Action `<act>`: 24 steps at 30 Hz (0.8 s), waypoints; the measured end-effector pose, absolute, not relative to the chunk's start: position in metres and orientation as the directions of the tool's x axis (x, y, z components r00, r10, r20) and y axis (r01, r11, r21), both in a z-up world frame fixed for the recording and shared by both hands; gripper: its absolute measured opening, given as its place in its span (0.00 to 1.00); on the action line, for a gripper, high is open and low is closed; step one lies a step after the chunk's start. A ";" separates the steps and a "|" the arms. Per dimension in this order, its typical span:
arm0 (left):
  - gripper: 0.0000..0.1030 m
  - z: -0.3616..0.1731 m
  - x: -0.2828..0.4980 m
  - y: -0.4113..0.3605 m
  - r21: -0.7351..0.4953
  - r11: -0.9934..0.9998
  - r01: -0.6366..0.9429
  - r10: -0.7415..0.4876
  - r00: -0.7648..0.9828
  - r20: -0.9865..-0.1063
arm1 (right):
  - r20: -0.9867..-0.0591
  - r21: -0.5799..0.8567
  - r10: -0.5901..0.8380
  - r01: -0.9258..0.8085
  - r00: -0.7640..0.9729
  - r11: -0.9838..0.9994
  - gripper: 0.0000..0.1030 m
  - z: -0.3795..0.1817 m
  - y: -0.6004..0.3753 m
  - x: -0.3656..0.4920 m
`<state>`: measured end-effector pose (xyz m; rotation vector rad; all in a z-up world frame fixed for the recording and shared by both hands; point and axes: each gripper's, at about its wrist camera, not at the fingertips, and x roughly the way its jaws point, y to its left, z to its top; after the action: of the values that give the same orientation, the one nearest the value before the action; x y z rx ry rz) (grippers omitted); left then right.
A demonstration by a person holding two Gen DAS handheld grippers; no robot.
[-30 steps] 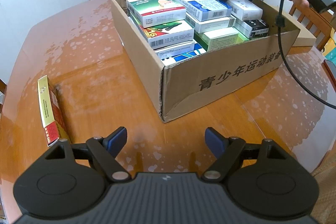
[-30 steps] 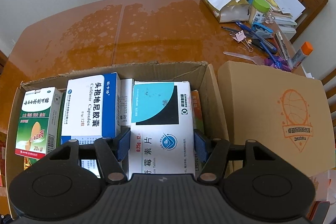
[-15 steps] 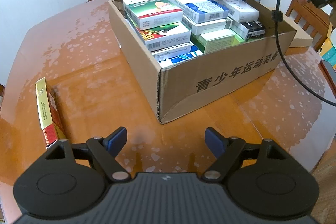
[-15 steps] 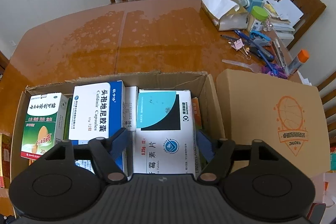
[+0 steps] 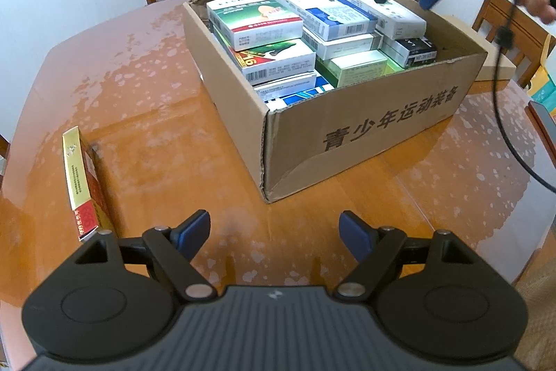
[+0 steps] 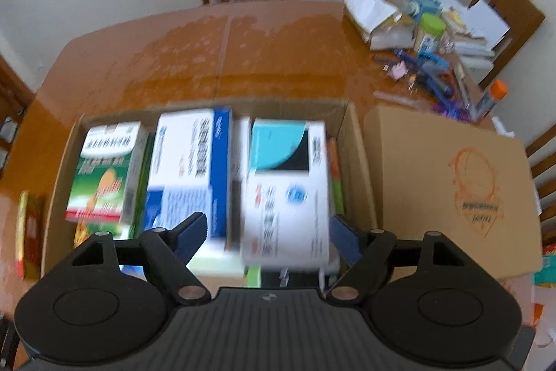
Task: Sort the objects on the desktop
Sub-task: 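Raise the open right gripper and move it back toward the gold tube box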
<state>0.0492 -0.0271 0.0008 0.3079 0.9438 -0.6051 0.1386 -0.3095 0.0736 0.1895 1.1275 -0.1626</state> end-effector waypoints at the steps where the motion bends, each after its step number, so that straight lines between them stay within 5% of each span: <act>1: 0.79 0.001 0.049 -0.027 -0.010 0.793 0.609 -0.348 0.440 -0.828 | -0.912 0.076 -0.021 0.218 0.409 0.973 0.80 0.073 -0.308 0.135; 24: 0.79 -0.001 0.052 -0.027 0.000 0.795 0.606 -0.333 0.437 -0.836 | -0.945 0.083 0.015 0.196 0.325 0.977 0.80 0.045 -0.297 0.143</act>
<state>0.0520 -0.0267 -0.0011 0.3220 0.9532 -0.5965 0.1428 -0.2973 0.0446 0.1950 1.2358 -0.1200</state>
